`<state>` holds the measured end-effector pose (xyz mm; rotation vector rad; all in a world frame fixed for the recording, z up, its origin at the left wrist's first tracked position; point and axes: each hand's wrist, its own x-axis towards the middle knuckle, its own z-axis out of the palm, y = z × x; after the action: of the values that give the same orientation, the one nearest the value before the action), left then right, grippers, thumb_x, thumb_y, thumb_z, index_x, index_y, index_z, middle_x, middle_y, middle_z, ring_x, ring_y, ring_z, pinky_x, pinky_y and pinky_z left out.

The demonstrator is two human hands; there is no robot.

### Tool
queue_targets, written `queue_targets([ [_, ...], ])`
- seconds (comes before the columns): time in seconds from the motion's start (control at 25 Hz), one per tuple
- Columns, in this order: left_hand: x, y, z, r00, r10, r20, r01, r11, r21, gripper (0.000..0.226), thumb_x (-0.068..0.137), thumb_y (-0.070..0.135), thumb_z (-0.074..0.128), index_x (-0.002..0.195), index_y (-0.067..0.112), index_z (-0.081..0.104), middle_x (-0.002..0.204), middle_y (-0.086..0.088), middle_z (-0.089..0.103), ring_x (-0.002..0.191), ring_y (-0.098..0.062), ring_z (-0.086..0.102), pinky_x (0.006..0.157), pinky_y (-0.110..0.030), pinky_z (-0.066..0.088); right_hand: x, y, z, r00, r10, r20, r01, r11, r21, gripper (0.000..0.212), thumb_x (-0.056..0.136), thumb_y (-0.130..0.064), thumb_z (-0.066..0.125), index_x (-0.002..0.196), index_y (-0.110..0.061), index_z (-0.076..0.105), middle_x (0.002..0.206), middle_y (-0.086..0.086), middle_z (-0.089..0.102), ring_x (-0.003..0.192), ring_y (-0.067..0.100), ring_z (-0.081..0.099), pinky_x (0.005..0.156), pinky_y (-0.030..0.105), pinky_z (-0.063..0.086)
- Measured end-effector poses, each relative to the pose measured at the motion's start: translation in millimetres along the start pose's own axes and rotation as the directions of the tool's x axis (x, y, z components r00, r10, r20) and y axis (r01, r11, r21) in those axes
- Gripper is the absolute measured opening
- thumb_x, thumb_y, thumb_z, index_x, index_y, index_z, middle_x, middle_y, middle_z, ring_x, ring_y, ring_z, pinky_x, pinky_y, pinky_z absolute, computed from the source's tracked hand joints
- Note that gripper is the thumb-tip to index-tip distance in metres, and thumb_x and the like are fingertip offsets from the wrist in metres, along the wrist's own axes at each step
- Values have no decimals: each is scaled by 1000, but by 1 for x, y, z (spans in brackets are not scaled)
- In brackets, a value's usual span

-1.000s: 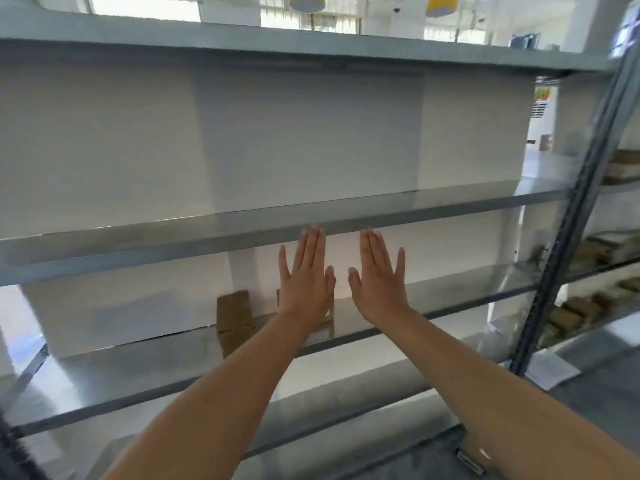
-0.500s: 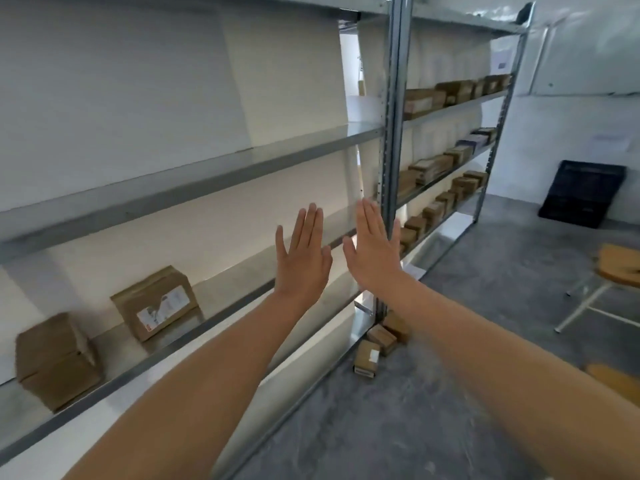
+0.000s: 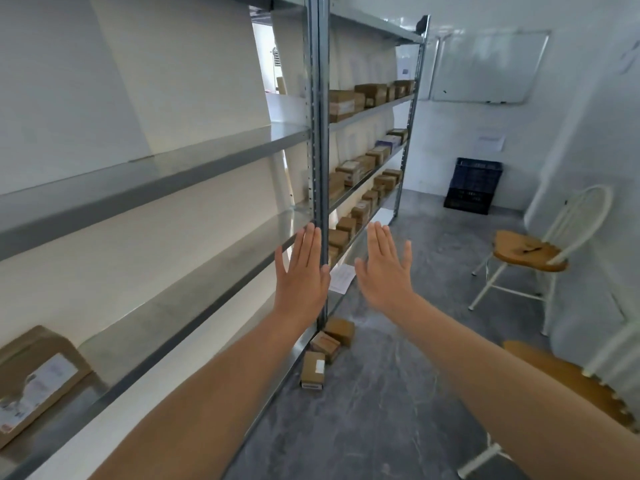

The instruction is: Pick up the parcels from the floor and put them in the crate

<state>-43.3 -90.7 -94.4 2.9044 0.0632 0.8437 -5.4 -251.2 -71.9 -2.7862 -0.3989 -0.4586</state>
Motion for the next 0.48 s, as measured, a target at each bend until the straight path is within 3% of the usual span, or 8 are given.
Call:
queue_targets([
  [0.12, 23, -14, 15, 1000, 27, 12, -27, 999, -20, 64, 104, 37, 29, 156, 19, -5, 164, 3, -8, 149, -13, -12, 113, -44, -16, 21, -10, 14, 1000, 29, 10, -29, 1000, -3, 68, 103, -38, 26, 157, -16, -8, 165, -2, -9, 150, 14, -15, 119, 51, -10],
  [0.48, 70, -70, 71, 993, 87, 79, -78, 990, -119, 66, 103, 40, 29, 156, 20, -6, 164, 4, -8, 150, -14, -9, 121, -53, 5, 65, -38, 64, 993, 98, 70, -93, 993, -68, 68, 104, -37, 25, 156, -15, -12, 165, -2, -14, 149, 13, -19, 116, 50, -15],
])
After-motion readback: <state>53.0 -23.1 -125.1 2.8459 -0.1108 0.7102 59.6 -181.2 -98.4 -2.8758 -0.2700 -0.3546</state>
